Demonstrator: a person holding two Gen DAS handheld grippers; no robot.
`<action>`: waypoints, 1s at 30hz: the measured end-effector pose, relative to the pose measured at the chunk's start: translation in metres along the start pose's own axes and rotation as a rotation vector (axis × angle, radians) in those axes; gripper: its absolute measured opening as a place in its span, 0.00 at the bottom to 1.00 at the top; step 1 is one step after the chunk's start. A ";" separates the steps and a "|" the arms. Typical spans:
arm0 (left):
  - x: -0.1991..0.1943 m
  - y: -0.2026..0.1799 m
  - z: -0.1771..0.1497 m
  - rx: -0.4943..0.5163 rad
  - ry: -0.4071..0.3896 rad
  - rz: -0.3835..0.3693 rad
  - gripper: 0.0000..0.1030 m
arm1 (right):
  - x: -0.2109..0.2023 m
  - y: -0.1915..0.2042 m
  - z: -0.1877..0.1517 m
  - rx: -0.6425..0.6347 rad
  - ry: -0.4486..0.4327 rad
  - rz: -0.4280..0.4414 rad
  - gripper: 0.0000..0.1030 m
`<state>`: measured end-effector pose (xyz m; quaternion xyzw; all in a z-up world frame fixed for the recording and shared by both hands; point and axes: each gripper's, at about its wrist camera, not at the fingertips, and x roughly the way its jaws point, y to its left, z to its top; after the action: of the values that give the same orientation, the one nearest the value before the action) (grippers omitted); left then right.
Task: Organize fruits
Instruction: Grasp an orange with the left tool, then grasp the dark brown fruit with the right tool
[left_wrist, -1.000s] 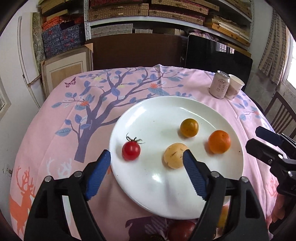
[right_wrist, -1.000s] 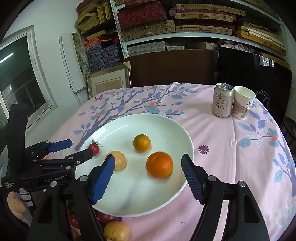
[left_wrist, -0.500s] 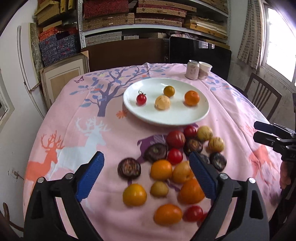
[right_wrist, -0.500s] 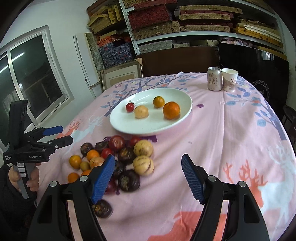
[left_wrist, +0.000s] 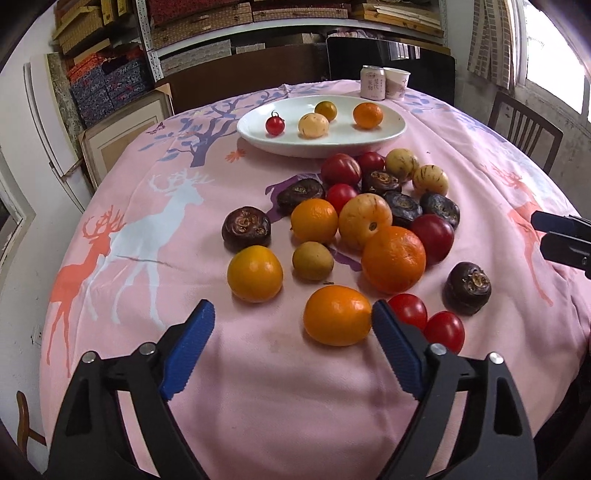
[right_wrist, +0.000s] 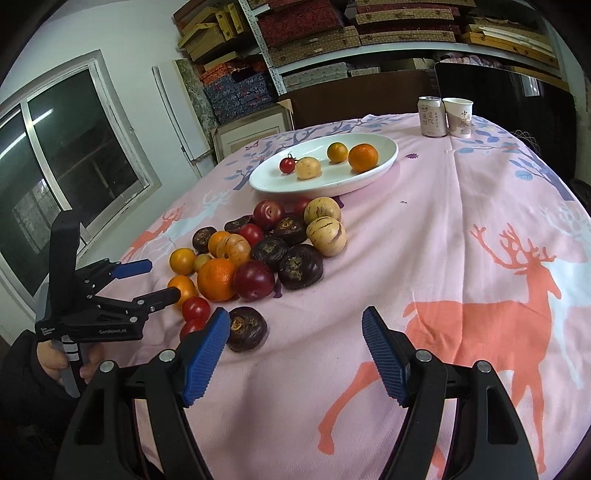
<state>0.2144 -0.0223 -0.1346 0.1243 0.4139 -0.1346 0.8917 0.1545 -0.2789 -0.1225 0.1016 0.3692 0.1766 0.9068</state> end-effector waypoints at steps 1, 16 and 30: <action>0.001 -0.001 0.000 -0.003 0.003 -0.011 0.77 | -0.001 0.000 -0.001 -0.002 0.001 -0.002 0.73; 0.019 -0.012 0.003 -0.025 0.057 -0.098 0.52 | 0.001 -0.006 -0.008 0.017 0.009 -0.004 0.73; 0.019 -0.013 0.002 -0.037 0.049 -0.098 0.43 | 0.003 -0.005 -0.011 0.007 0.008 -0.005 0.73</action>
<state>0.2230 -0.0374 -0.1494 0.0906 0.4435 -0.1672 0.8759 0.1497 -0.2821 -0.1337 0.1032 0.3737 0.1733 0.9053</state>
